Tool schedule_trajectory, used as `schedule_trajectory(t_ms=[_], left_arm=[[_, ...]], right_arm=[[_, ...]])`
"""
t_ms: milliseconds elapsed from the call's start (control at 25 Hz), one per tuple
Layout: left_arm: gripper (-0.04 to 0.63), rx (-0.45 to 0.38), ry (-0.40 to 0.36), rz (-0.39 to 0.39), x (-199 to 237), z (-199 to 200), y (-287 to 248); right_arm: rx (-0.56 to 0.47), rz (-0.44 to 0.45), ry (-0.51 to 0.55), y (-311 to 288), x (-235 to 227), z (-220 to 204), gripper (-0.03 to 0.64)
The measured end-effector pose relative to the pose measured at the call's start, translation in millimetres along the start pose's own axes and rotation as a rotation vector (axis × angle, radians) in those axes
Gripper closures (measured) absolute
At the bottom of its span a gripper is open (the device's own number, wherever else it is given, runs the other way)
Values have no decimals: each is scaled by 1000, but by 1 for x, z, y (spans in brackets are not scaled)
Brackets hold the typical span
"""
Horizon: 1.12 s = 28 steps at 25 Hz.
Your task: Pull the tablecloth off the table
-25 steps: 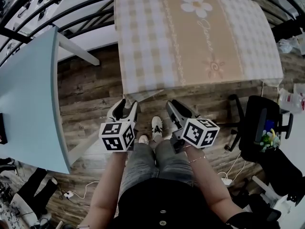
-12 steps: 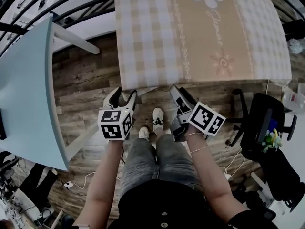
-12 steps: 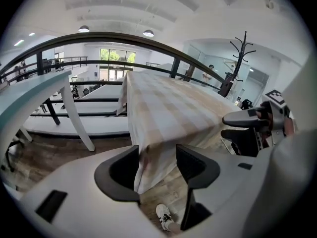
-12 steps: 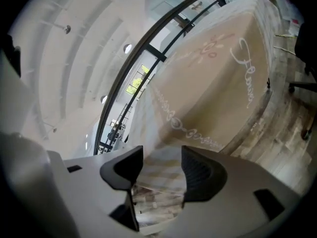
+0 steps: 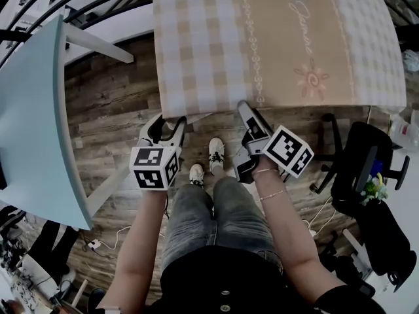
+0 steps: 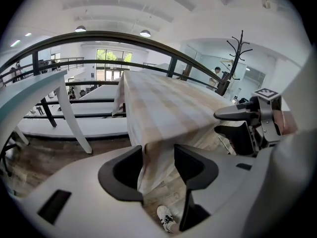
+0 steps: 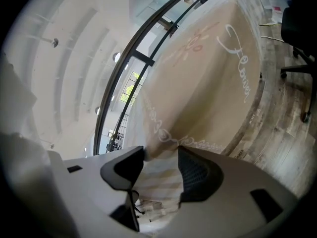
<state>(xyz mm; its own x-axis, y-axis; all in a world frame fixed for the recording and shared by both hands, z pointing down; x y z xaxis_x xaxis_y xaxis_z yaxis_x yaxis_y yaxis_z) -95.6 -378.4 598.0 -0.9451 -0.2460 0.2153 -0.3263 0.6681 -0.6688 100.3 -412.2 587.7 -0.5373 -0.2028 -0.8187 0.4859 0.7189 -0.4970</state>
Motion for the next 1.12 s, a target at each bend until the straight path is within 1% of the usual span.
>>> schedule_trajectory(t_ms=[80, 200, 360, 480, 560, 680, 800, 880, 1120], left_arm=[[390, -2, -23, -4, 0, 0, 0], [407, 12, -60, 11, 2, -1, -2], [414, 21, -60, 47, 3, -1, -4], [444, 34, -74, 58, 6, -2, -3], [465, 44, -83, 50, 7, -3, -2], [505, 50, -77, 41, 10, -7, 2], [527, 40, -56, 32, 11, -9, 6], [543, 35, -64, 26, 9, -9, 8], [563, 39, -111, -15, 0, -9, 20]], right_arm=[[-9, 10, 6, 0, 1, 0, 396], [-21, 12, 5, 0, 1, 0, 404], [-29, 3, -5, -1, 1, 1, 414], [-32, 3, -45, 1, 2, -1, 431], [-36, 4, -60, 4, 2, -2, 446], [-45, 7, -47, 7, 4, -5, 476], [-53, 16, -16, 9, 9, -7, 535], [-56, 15, 14, 9, 12, -8, 579], [-81, 18, 37, 23, 15, -11, 588]])
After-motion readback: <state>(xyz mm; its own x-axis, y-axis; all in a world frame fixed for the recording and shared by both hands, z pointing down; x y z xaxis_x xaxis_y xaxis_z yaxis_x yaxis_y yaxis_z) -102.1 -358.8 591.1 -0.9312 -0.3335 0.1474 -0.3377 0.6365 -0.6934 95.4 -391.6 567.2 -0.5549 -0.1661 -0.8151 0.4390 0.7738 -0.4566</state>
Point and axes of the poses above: the fingertips, and each gripper's own axes: y backward along the fingers, x to its left, z out of its top, the point moved 1 cm from there along y, backward along the fingers, and after that the axes turned 2 degrees about -x, right-handed, at the moved point
